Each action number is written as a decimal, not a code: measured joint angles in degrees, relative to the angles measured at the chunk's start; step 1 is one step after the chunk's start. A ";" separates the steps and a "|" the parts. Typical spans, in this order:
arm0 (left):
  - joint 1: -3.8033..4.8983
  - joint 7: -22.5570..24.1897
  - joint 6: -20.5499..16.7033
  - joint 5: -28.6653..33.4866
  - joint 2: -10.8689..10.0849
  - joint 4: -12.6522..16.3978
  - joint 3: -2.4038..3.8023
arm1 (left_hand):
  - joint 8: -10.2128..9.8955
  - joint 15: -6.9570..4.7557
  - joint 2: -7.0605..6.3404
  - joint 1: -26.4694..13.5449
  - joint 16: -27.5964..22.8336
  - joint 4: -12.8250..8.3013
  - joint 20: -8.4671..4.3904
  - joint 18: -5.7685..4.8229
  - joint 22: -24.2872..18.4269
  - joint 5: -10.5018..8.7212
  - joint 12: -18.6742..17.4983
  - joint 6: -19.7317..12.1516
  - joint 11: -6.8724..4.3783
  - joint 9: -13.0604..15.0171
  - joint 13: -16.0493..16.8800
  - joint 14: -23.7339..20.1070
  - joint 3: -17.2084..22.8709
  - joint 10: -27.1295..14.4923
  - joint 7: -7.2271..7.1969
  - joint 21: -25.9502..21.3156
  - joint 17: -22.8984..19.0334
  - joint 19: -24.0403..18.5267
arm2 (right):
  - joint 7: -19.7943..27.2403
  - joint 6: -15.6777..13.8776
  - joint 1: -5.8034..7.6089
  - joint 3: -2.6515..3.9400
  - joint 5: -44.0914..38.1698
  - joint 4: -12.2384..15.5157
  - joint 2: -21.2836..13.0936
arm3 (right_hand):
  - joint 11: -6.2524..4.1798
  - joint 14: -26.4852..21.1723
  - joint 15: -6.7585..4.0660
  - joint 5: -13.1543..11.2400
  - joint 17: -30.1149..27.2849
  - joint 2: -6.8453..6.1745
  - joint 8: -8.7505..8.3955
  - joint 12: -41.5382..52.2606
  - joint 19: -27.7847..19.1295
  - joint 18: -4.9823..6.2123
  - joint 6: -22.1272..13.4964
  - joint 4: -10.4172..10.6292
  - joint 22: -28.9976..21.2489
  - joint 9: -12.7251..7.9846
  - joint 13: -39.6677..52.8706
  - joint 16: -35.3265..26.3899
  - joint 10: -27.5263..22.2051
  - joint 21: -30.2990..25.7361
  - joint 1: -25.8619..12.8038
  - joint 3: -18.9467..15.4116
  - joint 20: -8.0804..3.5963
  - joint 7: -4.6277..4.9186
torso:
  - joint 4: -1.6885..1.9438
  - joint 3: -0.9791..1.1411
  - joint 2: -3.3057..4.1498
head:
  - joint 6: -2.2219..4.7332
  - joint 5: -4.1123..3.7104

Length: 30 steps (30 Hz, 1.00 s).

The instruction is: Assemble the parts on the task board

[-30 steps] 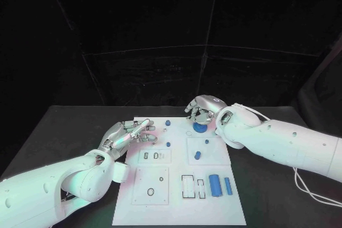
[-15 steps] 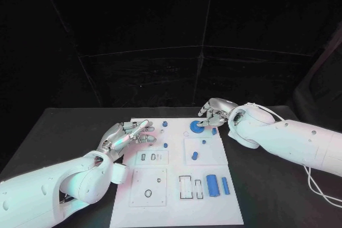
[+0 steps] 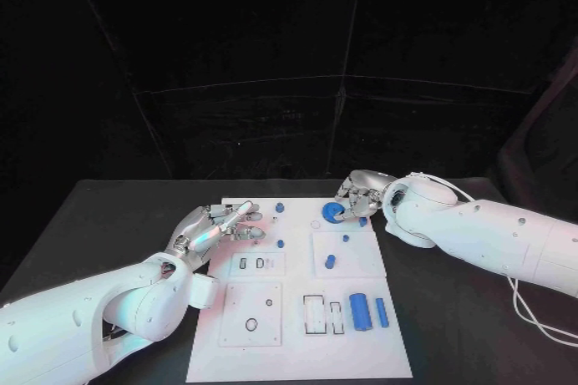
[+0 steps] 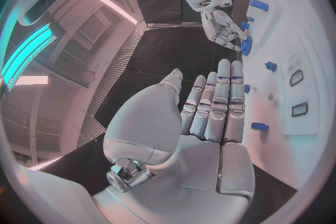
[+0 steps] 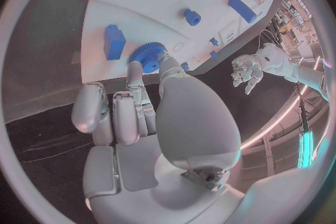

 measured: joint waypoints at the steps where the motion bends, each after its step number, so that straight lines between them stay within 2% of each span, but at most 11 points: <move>1: 0.00 -0.01 0.03 0.00 0.02 -0.05 0.00 | 0.00 0.00 0.00 0.00 0.00 0.00 0.00 0.01 0.00 0.00 0.00 0.00 0.00 0.00 0.00 0.00 0.00 0.00 0.00 0.00 0.00 0.00 | -0.02 0.12 0.00 0.00 -0.10 -0.02 0.04 | 0.00 0.00 0.00 0.00 0.19 -0.11 0.14 0.52 0.00 0.00 0.00 0.12 0.07 0.03 0.56 0.17 0.00 0.00 0.22 -0.12 0.00 0.00 | 0.00 -0.01 0.00 | 0.00 -0.01; 6: 0.00 -0.07 0.14 0.01 0.10 -0.23 0.00 | 0.00 0.00 0.00 0.00 0.00 0.00 0.07 0.00 0.00 0.00 0.00 0.00 0.00 0.00 0.00 0.00 0.00 0.00 0.00 0.00 0.03 -0.07 | -0.04 0.43 0.00 0.00 -0.54 0.07 0.25 | -0.40 0.00 0.00 0.00 1.68 0.60 0.68 4.33 0.20 0.00 0.22 0.50 0.83 0.16 4.49 0.84 1.47 0.40 1.37 -0.16 0.20 -0.22 | -0.01 -0.01 0.00 | -0.10 -0.02; 7: 0.00 -0.07 0.16 0.01 0.10 -0.26 0.00 | 0.00 0.00 0.00 0.00 0.00 0.00 0.17 0.00 0.00 0.00 0.00 0.00 0.00 0.00 0.00 0.00 0.00 0.00 0.00 0.00 0.08 -0.16 | -0.02 0.43 0.00 0.00 -0.63 0.14 0.27 | -0.29 0.00 0.00 0.00 1.98 0.50 0.85 5.03 0.23 0.01 0.32 0.50 0.99 0.20 5.22 0.96 1.59 0.40 1.55 -0.16 0.17 -0.32 | -0.01 0.00 0.01 | -0.10 -0.02; 15: -0.01 -0.13 0.28 0.02 0.15 -0.46 0.00 | 0.00 0.00 0.00 0.00 0.00 0.00 0.17 0.00 0.00 0.00 0.00 0.00 0.00 0.00 0.00 0.00 0.00 0.00 0.00 0.00 0.07 -0.16 | 0.28 0.26 -0.01 0.00 -1.33 0.27 0.44 | -0.72 0.00 0.00 0.28 4.27 2.00 1.96 10.85 1.04 0.01 1.59 0.50 2.51 0.35 11.16 2.20 3.62 1.12 3.06 -0.17 -0.21 -0.69 | -0.08 0.02 0.03 | -0.17 0.01; 19: -0.01 -0.15 0.33 0.03 0.17 -0.54 0.00 | 0.00 0.00 0.00 0.00 0.00 0.00 0.16 0.00 0.01 0.00 0.00 0.00 0.00 0.00 0.00 0.00 0.00 0.00 0.00 0.00 0.07 -0.16 | 0.31 0.22 -0.01 -0.01 -1.85 0.13 0.55 | -0.60 0.00 0.00 0.28 4.36 2.30 2.14 12.21 1.17 -0.07 1.58 -0.12 2.86 0.35 12.63 2.80 3.74 1.34 4.14 0.09 -0.08 -0.69 | -0.09 0.05 0.04 | -0.24 -0.01; 21: -0.01 -0.17 0.35 0.04 0.19 -0.60 0.00 | 0.00 0.00 0.00 0.00 0.00 0.00 0.17 0.00 0.01 0.00 0.00 0.00 0.00 0.00 0.00 0.00 0.00 0.00 0.00 0.00 0.07 -0.16 | 0.32 0.22 -0.01 -0.01 -2.20 0.06 0.63 | -0.71 0.00 0.00 0.28 4.36 2.22 2.46 12.89 1.45 -0.91 1.77 -0.46 3.10 0.35 13.37 2.84 4.02 1.64 4.63 0.30 -0.21 -0.50 | -0.09 0.05 0.05 | -0.32 -0.01; 30: -0.01 -0.23 0.43 0.05 0.28 -0.78 0.00 | 0.00 0.00 0.00 0.00 0.00 0.00 0.16 0.00 0.01 0.00 0.00 0.00 0.00 0.00 0.00 0.00 0.00 0.00 0.00 0.00 0.06 -0.16 | 0.29 0.39 0.00 0.00 -3.87 -0.43 1.26 | -0.71 -0.01 0.00 0.00 4.35 2.38 2.46 13.43 1.45 -0.90 1.96 -0.77 3.41 0.33 14.16 3.08 4.02 1.72 4.80 0.30 -0.20 -0.70 | -0.09 0.07 0.07 | -0.76 -0.08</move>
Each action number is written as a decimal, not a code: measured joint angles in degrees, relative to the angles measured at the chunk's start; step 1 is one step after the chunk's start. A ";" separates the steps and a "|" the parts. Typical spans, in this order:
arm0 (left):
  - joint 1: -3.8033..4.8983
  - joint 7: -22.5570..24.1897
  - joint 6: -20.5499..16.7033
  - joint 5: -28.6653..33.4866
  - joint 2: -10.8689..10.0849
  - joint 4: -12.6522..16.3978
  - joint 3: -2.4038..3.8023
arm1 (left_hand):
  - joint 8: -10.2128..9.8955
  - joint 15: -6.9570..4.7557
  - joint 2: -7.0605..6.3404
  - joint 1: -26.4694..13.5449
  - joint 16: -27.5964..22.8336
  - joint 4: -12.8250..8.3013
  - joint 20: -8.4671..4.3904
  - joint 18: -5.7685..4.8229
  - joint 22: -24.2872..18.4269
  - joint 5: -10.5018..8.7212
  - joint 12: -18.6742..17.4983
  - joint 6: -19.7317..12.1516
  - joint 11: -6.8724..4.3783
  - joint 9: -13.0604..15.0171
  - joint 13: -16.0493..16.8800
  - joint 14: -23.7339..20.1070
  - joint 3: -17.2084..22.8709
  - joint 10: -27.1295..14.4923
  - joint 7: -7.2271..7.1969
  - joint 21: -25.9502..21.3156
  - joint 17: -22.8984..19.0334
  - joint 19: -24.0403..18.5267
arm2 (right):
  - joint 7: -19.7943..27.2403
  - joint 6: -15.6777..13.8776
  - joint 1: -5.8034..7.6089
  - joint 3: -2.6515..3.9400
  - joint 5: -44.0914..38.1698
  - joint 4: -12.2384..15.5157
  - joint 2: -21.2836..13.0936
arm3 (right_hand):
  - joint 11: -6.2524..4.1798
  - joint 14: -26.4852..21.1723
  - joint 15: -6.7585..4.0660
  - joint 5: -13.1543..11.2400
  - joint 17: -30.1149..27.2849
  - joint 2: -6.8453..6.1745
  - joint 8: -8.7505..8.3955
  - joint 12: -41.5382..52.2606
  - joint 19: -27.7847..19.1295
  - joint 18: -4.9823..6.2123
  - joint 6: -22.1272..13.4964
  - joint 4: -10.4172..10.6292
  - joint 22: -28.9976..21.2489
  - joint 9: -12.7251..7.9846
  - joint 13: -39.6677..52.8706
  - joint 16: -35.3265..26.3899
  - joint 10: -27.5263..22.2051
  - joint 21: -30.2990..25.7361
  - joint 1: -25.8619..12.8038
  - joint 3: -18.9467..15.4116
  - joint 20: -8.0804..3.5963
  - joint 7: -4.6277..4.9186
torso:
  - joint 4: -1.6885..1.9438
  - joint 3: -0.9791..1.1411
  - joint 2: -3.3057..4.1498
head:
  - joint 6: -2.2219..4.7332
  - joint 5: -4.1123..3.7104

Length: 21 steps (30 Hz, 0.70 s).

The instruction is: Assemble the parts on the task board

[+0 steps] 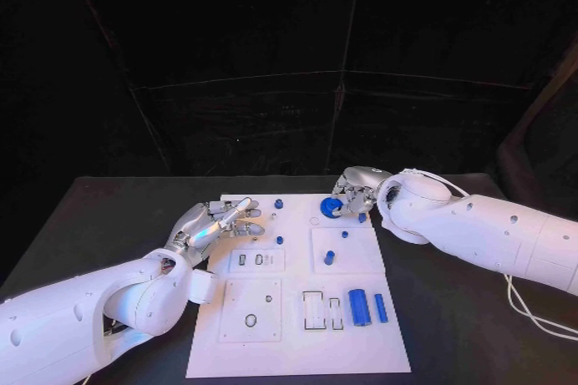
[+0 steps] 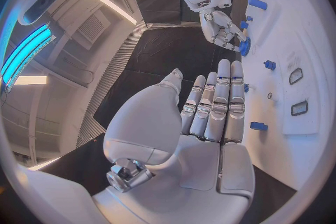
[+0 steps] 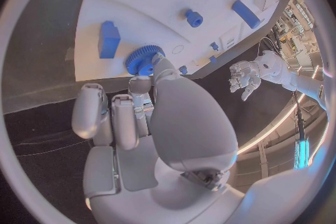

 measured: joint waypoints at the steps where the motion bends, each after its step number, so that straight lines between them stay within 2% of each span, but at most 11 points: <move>1: 0.00 -0.01 0.01 0.00 0.00 -0.02 0.00 | 0.00 0.00 0.00 0.00 0.00 0.00 0.00 0.00 0.00 0.00 0.00 0.00 0.00 0.00 0.00 0.00 0.00 0.00 0.00 0.00 0.00 0.00 | -0.01 0.07 0.02 0.01 -0.20 -0.05 0.07 | 0.00 0.00 0.00 0.00 0.00 0.00 0.00 0.00 0.00 0.00 0.00 0.00 0.00 0.00 0.02 0.24 0.00 0.00 0.00 0.00 0.00 0.00 | 0.00 -0.01 0.00 | -0.06 0.00; 16: 0.00 -0.15 0.15 0.01 0.00 -0.03 0.00 | 0.00 0.00 0.00 0.00 0.00 0.00 0.00 0.00 -0.05 0.00 0.00 0.00 0.00 0.00 0.00 0.00 0.00 0.00 0.00 0.00 0.08 0.00 | -0.22 0.79 0.12 0.07 -2.62 -0.54 1.24 | 0.14 0.00 0.00 -0.66 -0.01 0.00 0.00 1.24 -0.01 0.01 0.00 -0.16 0.21 -0.10 1.24 0.45 0.13 0.00 0.00 -0.16 0.00 0.00 | 0.01 -0.03 0.01 | -0.40 0.12; 18: 0.00 -0.16 0.17 0.01 -0.03 -0.02 0.00 | 0.00 0.00 0.00 0.00 0.00 0.00 0.00 0.00 -0.05 0.00 0.00 0.00 0.00 0.00 0.00 0.00 0.00 0.00 0.00 0.00 0.07 0.00 | -0.24 0.79 0.12 0.07 -3.06 -0.61 1.46 | 0.21 0.00 0.00 -0.66 -0.01 0.00 0.39 2.08 0.20 0.01 0.04 -0.32 0.36 -0.13 2.05 0.45 0.41 0.06 0.00 -0.32 0.21 0.04 | 0.01 -0.03 0.01 | -0.40 0.12; 21: 0.00 -0.18 0.21 0.01 -0.06 0.01 0.00 | 0.00 0.00 0.00 0.00 0.00 0.00 0.00 0.00 -0.05 0.00 0.00 0.00 0.00 0.00 0.00 0.00 0.00 0.00 0.00 0.00 0.07 0.00 | -0.27 0.67 0.12 0.07 -3.58 -0.62 1.61 | -0.18 0.00 0.00 -1.35 -0.01 0.93 1.17 4.05 0.49 0.02 1.61 -0.73 0.91 -0.14 4.00 0.77 1.42 0.45 0.91 0.12 -0.09 -0.11 | 0.01 -0.03 0.00 | -0.40 0.13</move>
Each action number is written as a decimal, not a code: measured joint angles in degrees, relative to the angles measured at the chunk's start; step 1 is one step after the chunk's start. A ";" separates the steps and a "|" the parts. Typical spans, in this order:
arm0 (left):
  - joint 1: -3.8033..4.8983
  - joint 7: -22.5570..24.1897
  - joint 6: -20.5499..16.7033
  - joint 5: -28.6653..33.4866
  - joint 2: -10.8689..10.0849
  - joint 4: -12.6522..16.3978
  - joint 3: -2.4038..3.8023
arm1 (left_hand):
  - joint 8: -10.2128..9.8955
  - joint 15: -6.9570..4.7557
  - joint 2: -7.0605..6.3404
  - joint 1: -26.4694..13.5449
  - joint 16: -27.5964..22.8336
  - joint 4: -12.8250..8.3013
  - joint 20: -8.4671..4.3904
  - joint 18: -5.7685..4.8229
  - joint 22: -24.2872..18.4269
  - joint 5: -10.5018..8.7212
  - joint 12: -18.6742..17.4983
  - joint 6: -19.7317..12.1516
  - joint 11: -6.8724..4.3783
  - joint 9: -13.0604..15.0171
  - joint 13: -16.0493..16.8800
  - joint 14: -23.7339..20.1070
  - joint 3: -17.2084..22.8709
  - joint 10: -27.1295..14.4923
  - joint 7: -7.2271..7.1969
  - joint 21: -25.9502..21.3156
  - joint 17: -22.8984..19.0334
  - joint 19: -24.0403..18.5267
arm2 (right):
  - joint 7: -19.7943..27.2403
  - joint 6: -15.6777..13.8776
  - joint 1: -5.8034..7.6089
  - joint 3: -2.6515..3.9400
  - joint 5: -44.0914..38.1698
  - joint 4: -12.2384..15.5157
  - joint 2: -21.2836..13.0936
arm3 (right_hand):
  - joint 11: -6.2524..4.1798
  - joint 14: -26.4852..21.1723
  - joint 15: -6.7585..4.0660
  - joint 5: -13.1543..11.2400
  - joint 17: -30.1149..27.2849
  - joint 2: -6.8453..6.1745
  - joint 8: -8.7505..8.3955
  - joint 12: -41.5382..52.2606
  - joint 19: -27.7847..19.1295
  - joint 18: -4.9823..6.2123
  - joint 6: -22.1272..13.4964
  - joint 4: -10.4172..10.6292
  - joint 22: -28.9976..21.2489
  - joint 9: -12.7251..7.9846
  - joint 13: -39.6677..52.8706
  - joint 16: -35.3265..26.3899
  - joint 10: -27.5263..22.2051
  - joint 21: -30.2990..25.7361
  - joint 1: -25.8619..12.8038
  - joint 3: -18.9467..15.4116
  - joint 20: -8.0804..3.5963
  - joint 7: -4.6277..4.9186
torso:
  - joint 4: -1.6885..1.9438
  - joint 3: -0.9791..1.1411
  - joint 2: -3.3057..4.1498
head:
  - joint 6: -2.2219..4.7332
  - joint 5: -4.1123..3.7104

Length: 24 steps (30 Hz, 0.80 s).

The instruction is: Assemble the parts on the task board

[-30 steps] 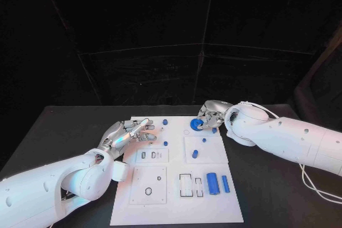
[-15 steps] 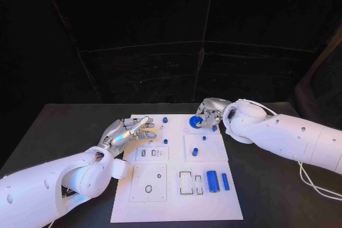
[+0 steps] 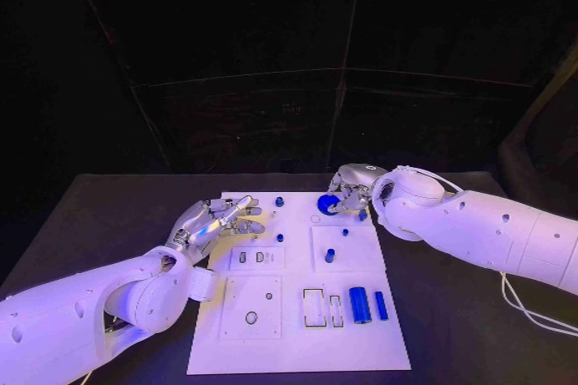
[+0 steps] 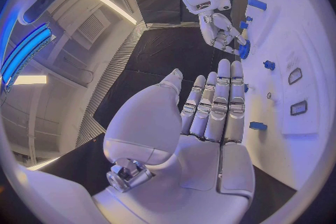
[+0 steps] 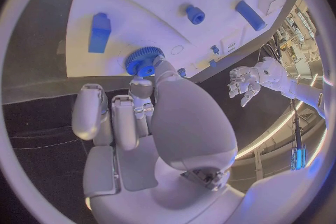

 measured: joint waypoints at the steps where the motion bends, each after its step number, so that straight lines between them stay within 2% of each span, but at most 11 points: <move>1: 0.00 -0.01 0.02 0.00 0.00 0.02 0.00 | 0.00 0.00 0.00 0.00 0.00 0.00 0.00 0.00 0.00 0.00 0.00 0.00 0.00 0.00 0.00 0.00 0.00 0.00 0.00 0.00 0.00 0.00 | -0.01 -0.13 0.00 0.00 -0.19 0.04 0.01 | -0.01 0.00 0.00 -1.07 0.00 0.32 0.19 0.67 0.02 0.00 0.53 -0.12 0.23 0.01 0.71 0.00 0.45 0.06 0.30 0.48 -0.02 -0.06 | 0.00 0.00 0.00 | 0.00 -0.01; 3: 0.00 -0.02 0.04 0.01 0.00 0.03 0.00 | 0.00 0.00 0.00 0.00 0.00 0.00 0.00 0.00 0.00 0.00 0.00 0.00 0.00 0.00 0.00 0.00 0.00 0.00 0.00 0.00 0.00 0.00 | -0.01 -0.44 0.00 0.00 -0.43 0.18 0.02 | -0.34 0.00 0.00 -2.31 0.00 1.15 0.51 1.85 0.42 0.00 1.43 -0.38 0.73 0.02 1.94 0.00 0.95 0.39 0.38 1.53 -0.03 -0.20 | 0.00 0.01 0.00 | 0.02 -0.02; 9: 0.00 -0.06 0.09 0.01 -0.04 0.04 0.00 | 0.00 0.00 0.00 0.00 0.00 -0.17 0.00 0.00 0.00 0.00 0.00 0.00 0.20 0.00 0.00 0.00 0.17 -0.20 0.00 0.00 0.07 0.00 | 0.00 -2.54 -0.15 -0.10 -1.10 0.99 -0.03 | -0.75 -0.18 -0.26 -2.66 -0.01 1.90 0.89 4.71 1.30 0.00 2.95 -1.04 2.12 0.01 5.01 0.32 2.39 0.89 1.18 3.91 -0.51 -0.53 | 0.00 0.02 0.00 | 0.13 -0.05; 14: 0.00 -0.08 0.11 0.01 -0.07 -0.03 0.00 | 0.00 0.00 0.00 0.00 0.00 -0.17 0.00 0.00 0.01 0.00 0.00 0.00 0.20 0.00 0.00 0.00 0.17 -0.20 0.00 0.00 0.06 0.00 | 0.05 -5.84 -0.22 -0.13 -1.65 2.68 -0.36 | -0.64 0.00 -0.43 -0.98 -0.01 2.02 0.89 5.98 1.86 -0.11 3.18 -1.17 3.32 -0.13 6.50 0.32 3.09 1.60 1.11 4.86 -0.43 -0.48 | 0.03 0.02 0.00 | 0.19 0.02; 15: 0.00 -0.08 0.11 0.01 -0.07 -0.03 0.00 | 0.00 0.00 0.00 0.00 0.00 -0.17 0.00 0.00 0.01 0.00 0.00 0.00 0.20 0.00 0.00 0.00 0.17 -0.20 0.00 0.00 0.06 0.00 | 0.07 -6.57 -0.22 -0.13 -1.76 3.18 -0.43 | -0.64 0.00 -0.43 -0.80 -0.01 2.03 0.89 6.13 1.99 -0.90 3.19 -1.17 3.44 -0.15 6.71 0.32 3.09 1.60 1.10 4.87 -0.56 -0.48 | 0.03 0.02 0.00 | 0.21 0.03; 19: 0.00 -0.10 0.12 0.01 -0.14 -0.03 0.00 | 0.00 0.00 0.00 0.00 0.00 -0.17 0.00 0.00 0.01 0.00 0.00 0.00 0.21 0.00 0.00 0.00 0.17 -0.20 0.00 0.00 0.06 0.00 | 0.13 -9.45 -0.22 -0.13 -2.25 5.71 -0.63 | -0.64 0.00 -0.42 -0.75 -0.01 2.19 0.30 6.27 2.07 -0.91 3.19 -1.10 3.65 -0.17 6.95 0.32 3.09 1.60 0.82 5.39 -0.64 -0.48 | 0.03 0.02 0.00 | 0.31 0.08; 24: 0.00 -0.11 0.12 0.01 -0.20 0.02 0.00 | 0.00 0.00 0.00 0.00 0.00 -0.17 0.00 0.00 -0.04 0.00 0.00 0.00 0.20 0.00 0.00 0.00 0.17 -0.20 0.00 0.00 0.06 0.00 | 0.21 -11.41 -0.21 -0.12 -3.01 7.95 -0.12 | -0.75 0.00 -0.43 -0.75 -0.01 1.78 -0.02 6.43 2.27 -0.91 3.21 -1.08 3.91 -0.18 6.96 0.32 3.20 1.82 -0.52 5.42 -0.43 -0.49 | 0.05 -0.02 -0.01 | 0.35 0.14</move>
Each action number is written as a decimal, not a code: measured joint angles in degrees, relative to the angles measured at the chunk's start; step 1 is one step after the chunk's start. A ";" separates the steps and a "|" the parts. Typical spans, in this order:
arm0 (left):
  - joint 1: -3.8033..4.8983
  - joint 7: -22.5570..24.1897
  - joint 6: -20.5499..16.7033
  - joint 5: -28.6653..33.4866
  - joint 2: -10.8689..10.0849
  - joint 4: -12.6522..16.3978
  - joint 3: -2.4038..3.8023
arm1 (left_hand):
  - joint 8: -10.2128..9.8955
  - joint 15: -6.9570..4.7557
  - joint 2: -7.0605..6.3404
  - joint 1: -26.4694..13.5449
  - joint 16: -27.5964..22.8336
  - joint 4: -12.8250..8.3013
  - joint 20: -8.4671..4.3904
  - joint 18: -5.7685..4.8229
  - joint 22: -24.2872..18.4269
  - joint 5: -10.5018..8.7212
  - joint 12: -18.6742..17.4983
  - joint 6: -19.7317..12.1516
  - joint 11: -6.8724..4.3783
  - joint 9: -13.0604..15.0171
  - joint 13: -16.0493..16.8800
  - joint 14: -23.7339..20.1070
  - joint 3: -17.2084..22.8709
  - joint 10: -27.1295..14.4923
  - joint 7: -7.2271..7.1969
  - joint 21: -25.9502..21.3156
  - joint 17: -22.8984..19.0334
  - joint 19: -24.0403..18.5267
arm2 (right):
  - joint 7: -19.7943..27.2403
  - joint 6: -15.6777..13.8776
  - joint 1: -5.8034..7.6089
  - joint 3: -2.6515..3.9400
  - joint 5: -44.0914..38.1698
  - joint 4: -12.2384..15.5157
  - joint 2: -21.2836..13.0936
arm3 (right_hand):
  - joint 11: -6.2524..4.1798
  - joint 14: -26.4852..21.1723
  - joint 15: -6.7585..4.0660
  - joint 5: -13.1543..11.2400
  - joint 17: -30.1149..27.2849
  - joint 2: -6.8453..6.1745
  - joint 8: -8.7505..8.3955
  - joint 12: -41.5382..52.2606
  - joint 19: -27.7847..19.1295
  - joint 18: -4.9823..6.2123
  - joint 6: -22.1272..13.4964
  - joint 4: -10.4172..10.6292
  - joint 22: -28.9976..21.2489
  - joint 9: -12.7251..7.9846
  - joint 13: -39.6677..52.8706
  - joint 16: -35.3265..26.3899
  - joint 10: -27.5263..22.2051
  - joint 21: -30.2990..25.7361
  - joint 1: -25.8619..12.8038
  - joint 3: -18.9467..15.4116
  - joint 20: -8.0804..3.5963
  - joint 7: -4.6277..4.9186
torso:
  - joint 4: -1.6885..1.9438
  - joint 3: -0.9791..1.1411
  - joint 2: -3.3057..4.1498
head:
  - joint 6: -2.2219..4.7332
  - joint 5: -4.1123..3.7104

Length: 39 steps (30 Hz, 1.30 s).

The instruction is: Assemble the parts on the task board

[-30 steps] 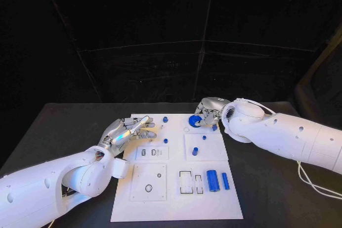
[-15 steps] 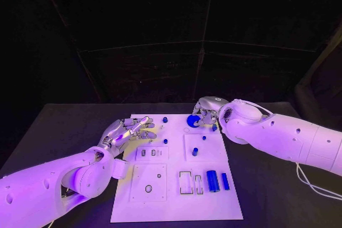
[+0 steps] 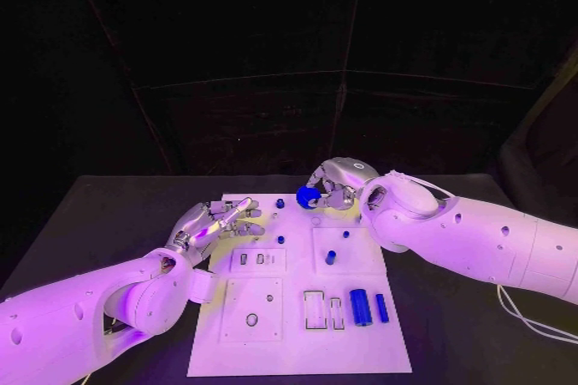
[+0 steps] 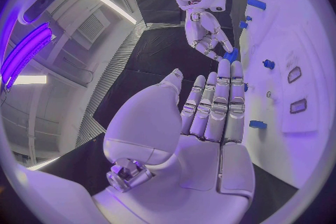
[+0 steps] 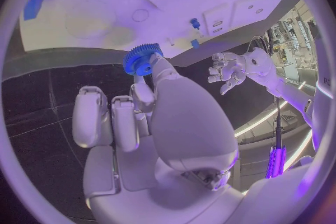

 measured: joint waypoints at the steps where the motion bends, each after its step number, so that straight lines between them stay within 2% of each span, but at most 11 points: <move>1: 0.00 0.00 0.00 0.00 0.00 0.02 0.00 | 0.00 0.00 0.00 0.00 0.00 0.00 0.00 0.00 0.00 0.00 0.00 0.00 0.00 0.00 0.00 0.00 0.00 0.00 0.00 0.00 0.00 0.00 | 0.00 -0.22 0.00 0.00 -0.16 0.26 0.24 | 0.00 0.00 0.00 0.00 0.00 -0.07 -0.01 0.00 0.00 0.00 0.00 0.78 0.00 -0.01 -0.01 0.00 0.00 0.00 -0.08 0.78 0.00 0.00 | 0.03 0.00 0.00 | 0.02 0.06; 9: 0.00 -0.02 0.00 0.01 -0.08 0.06 0.00 | 0.00 0.00 0.00 0.00 0.00 0.00 0.00 0.00 0.00 0.00 0.00 0.00 0.00 0.00 0.00 0.00 0.00 0.00 0.00 0.00 0.00 0.00 | 0.04 -0.84 0.00 -0.05 -1.38 0.56 3.44 | 0.00 0.00 0.00 0.00 0.00 -0.14 -0.50 0.00 0.00 0.01 0.01 1.33 0.00 -0.35 0.00 0.00 0.00 0.00 -0.15 1.63 0.00 -0.02 | 0.09 -0.07 0.00 | 0.13 0.31; 11: 0.00 -0.02 0.00 0.01 -0.10 0.06 0.00 | 0.00 0.00 0.00 0.00 0.00 0.00 0.00 0.00 0.01 0.00 0.00 0.00 0.00 0.00 0.00 0.00 0.00 0.00 0.00 0.00 -0.01 0.00 | 0.04 -0.76 0.00 -0.22 -1.61 0.13 4.38 | 0.00 0.00 0.00 0.00 -0.01 -0.52 -0.52 0.00 0.00 0.01 0.02 1.34 0.00 -0.35 0.00 0.00 0.00 0.00 -0.53 1.64 0.00 -0.02 | 0.09 -0.08 0.00 | 0.13 0.41; 21: 0.01 -0.03 0.01 0.02 -0.08 0.11 0.01 | 0.00 0.00 0.00 0.00 -0.23 0.00 0.00 0.00 0.01 0.00 0.00 0.00 0.00 0.00 0.00 0.00 0.00 0.00 0.00 0.00 0.07 0.00 | -0.36 1.24 -0.39 -1.27 -2.86 -2.79 8.26 | 0.01 0.00 0.01 -0.02 -0.01 -0.44 -0.91 -0.22 -0.01 0.02 -0.01 1.55 -0.01 -0.35 -0.08 0.00 -0.01 0.00 -0.61 1.86 0.00 -0.01 | 0.09 -0.03 0.05 | -0.15 0.76; 32: 0.01 -0.03 0.03 0.02 -0.02 0.09 0.01 | 0.00 0.00 0.00 0.00 -0.23 0.00 0.00 0.00 0.01 0.00 0.00 0.00 0.00 0.00 0.00 0.00 0.00 0.00 0.00 0.00 0.06 0.00 | -2.05 4.09 -0.92 -1.45 -4.92 -4.43 10.56 | 0.01 0.00 0.01 -0.10 -0.01 -0.62 -1.20 -0.51 -0.01 0.02 -0.13 1.50 -0.01 -0.35 -0.23 0.00 -0.02 0.00 -1.18 2.23 0.00 -0.02 | 0.02 0.06 0.08 | -0.37 1.07; 39: 0.01 -0.03 0.06 0.02 0.03 0.09 0.01 | 0.00 0.00 0.24 0.24 -0.23 0.00 0.00 0.00 -0.05 0.00 0.00 0.00 0.00 0.00 0.00 0.00 0.00 0.00 0.00 0.00 0.06 0.00 | -3.37 4.53 -1.13 -1.44 -6.67 -5.29 11.51 | 0.33 0.00 0.01 -0.11 -0.01 -0.92 -1.46 -1.17 -0.01 0.02 -0.25 1.38 -0.02 -0.34 -0.83 0.00 -0.34 0.00 -1.48 2.37 0.00 0.07 | -0.07 0.08 0.08 | -0.45 1.12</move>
